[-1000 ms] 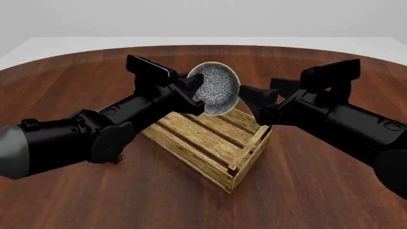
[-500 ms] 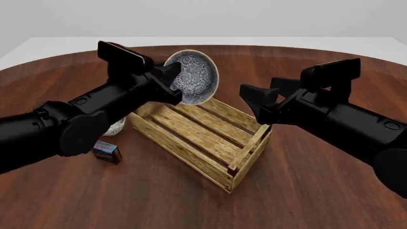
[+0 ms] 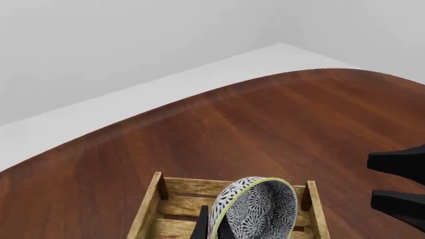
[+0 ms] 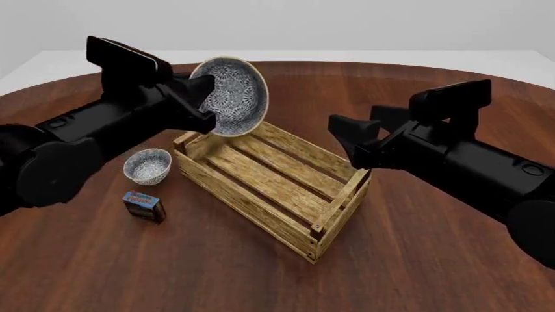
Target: Stack the right bowl on the left bowl and place them in the tray.
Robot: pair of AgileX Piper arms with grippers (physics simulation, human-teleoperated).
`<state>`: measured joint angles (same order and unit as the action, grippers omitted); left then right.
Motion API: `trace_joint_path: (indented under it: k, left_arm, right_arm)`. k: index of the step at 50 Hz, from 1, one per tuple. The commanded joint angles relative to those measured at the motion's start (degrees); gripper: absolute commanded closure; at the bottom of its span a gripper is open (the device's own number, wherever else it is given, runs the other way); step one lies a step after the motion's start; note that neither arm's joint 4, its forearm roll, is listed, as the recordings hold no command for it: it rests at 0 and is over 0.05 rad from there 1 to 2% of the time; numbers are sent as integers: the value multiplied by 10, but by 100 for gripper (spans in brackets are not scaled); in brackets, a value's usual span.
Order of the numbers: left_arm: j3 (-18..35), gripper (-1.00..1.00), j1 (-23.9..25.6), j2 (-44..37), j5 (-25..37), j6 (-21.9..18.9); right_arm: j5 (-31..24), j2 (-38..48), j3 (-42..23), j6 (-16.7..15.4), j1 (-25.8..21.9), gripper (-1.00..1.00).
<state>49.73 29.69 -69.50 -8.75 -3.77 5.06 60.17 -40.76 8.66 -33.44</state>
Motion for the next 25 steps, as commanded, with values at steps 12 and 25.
trace_joint_path:
  k: [12,25]
  left_arm:
    - [40,100,-33,60,141,-36]
    - [96,100,-61,61,231,-47]
  right_arm:
    - [0,-2,2,-3,0,-100]
    - [-3,-4,3,-3,-3,-100]
